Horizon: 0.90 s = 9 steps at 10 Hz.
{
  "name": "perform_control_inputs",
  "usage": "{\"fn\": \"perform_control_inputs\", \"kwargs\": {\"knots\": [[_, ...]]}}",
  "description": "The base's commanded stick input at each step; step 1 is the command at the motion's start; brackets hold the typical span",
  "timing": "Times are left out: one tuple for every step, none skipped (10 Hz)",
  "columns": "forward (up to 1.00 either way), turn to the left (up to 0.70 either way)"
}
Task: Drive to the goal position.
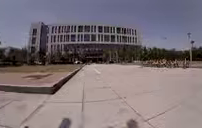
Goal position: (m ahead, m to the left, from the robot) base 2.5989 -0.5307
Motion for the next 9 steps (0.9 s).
{"fn": "perform_control_inputs", "kwargs": {"knots": [[1.00,0.00],[1.00,0.00],[1.00,0.00],[1.00,0.00],[1.00,0.00],[1.00,0.00],[1.00,0.00],[1.00,0.00],[1.00,0.00]]}}
